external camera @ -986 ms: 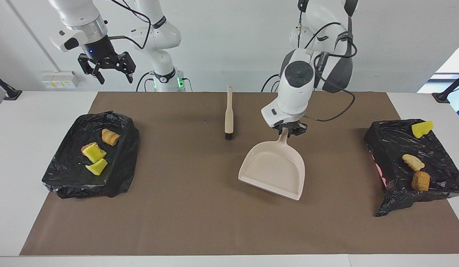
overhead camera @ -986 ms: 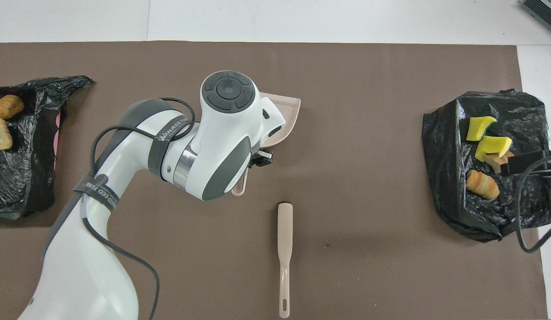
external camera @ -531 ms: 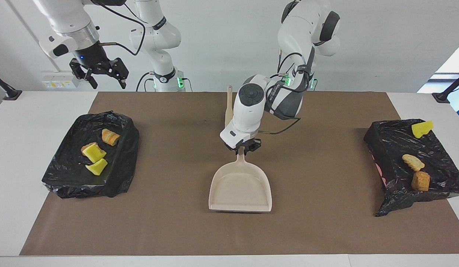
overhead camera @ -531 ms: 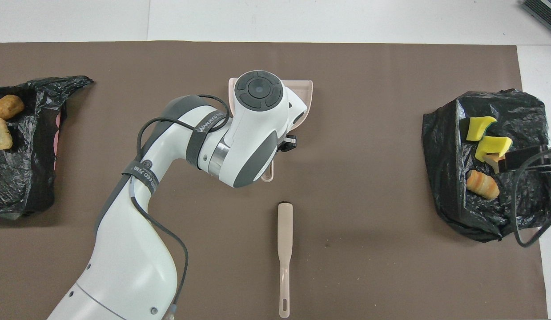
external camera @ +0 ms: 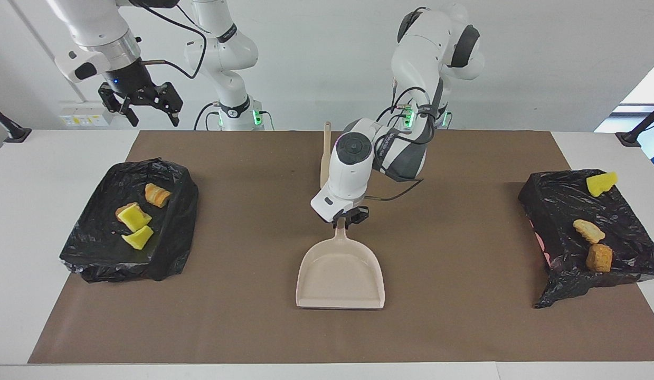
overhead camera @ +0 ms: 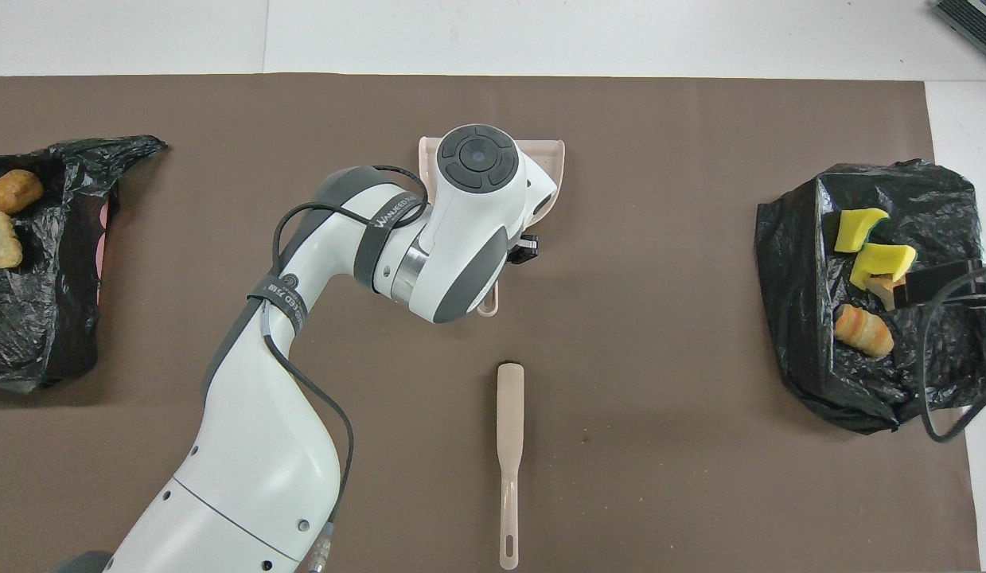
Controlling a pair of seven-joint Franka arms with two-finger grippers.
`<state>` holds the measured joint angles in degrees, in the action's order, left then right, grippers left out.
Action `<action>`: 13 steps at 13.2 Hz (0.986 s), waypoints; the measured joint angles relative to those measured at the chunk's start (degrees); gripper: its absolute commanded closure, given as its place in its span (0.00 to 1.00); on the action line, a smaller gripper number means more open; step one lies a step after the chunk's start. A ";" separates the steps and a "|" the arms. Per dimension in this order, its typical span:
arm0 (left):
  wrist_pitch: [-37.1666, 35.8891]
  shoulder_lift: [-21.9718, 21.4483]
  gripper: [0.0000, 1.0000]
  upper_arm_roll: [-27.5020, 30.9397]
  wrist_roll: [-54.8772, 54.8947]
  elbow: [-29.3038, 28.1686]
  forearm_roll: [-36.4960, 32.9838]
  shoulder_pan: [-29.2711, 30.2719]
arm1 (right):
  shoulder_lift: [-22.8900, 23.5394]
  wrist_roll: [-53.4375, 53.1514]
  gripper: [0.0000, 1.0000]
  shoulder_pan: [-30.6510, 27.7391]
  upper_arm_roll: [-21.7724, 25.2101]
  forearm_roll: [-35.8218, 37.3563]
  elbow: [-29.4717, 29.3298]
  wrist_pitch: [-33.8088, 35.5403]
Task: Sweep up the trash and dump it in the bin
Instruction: 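Bring the empty dustpan to the table center with the left gripper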
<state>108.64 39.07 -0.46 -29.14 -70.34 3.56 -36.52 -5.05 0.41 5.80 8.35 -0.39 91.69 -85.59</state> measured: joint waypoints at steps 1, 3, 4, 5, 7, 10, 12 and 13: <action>0.00 0.02 0.94 -0.02 0.00 -0.09 0.00 -0.06 | 0.00 0.00 0.00 0.00 0.00 0.00 0.00 0.00; 0.10 0.07 0.92 -0.02 0.00 -0.12 0.00 -0.10 | 0.00 0.00 0.00 0.00 0.00 0.00 0.00 0.00; 0.21 0.06 0.83 -0.01 0.00 -0.12 0.00 -0.10 | 0.00 0.00 0.00 0.00 0.00 0.00 0.00 0.00; 0.24 0.07 0.76 -0.01 0.00 -0.12 0.00 -0.10 | 0.00 0.00 0.00 0.00 0.00 0.00 0.00 0.00; 0.34 0.07 0.76 0.00 0.00 -0.12 0.00 -0.10 | 0.00 0.00 0.00 0.00 0.00 0.00 0.00 0.00; 0.50 0.07 0.75 0.00 0.01 -0.12 0.00 -0.10 | 0.00 0.00 0.00 0.00 -0.02 0.00 0.00 0.00; 0.54 0.07 0.74 0.00 0.01 -0.12 0.00 -0.10 | 0.00 0.00 0.00 0.01 -0.04 0.00 0.00 0.00; 0.57 0.07 0.73 0.00 0.01 -0.12 0.00 -0.10 | 0.00 0.00 0.00 0.01 -0.04 0.00 0.00 0.00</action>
<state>109.21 39.13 -0.46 -29.13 -70.46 3.56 -36.63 -5.05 0.41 5.81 8.31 -0.39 91.69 -85.59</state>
